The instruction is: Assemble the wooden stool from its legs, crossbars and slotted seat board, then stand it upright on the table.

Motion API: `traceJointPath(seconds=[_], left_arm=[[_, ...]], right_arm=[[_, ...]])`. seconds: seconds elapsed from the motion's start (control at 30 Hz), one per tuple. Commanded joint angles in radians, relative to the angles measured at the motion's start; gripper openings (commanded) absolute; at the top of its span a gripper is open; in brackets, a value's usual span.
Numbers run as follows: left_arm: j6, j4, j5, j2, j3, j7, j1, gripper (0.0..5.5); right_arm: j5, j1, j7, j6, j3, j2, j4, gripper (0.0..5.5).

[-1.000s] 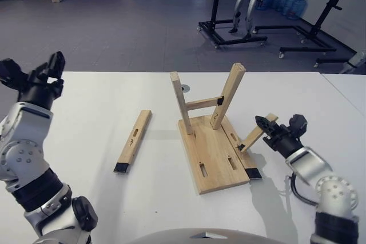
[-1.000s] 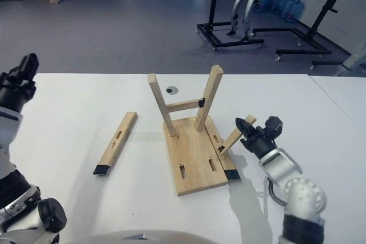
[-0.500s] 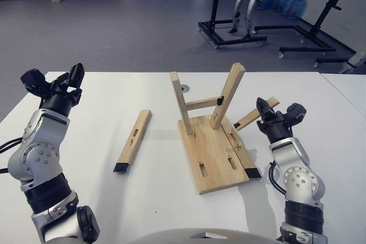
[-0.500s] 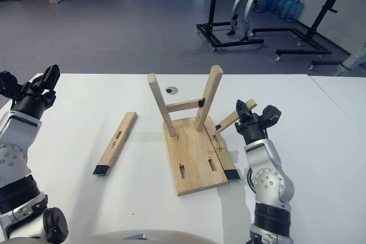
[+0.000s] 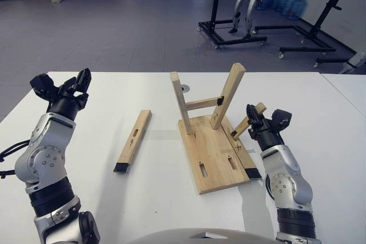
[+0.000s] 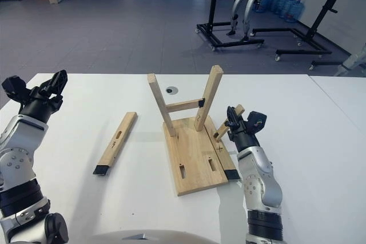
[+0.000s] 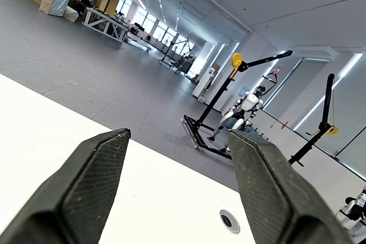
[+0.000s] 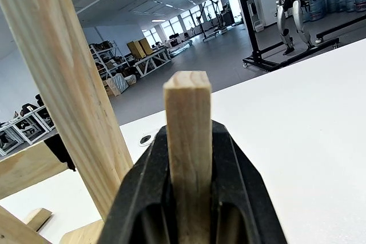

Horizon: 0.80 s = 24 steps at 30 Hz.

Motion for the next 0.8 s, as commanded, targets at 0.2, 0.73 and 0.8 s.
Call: traceJointPath(seconds=[0.2,0.73,0.8], left_arm=[[-0.009,0.001,-0.002,0.003,-0.015,0.012,-0.002,3.12],[-0.013,-0.005,0.001,0.002,-0.020,0.012,0.007,3.12],[-0.013,-0.008,0.003,0.003,-0.023,0.011,0.009,3.12]], right_arm=[[-0.030,-0.025,0.036,-0.007,-0.015,-0.011,0.032,0.40],[-0.060,0.045,0.061,-0.006,-0.001,-0.017,0.012,0.40],[-0.082,0.046,0.068,-0.021,0.009,-0.020,0.021,0.40]])
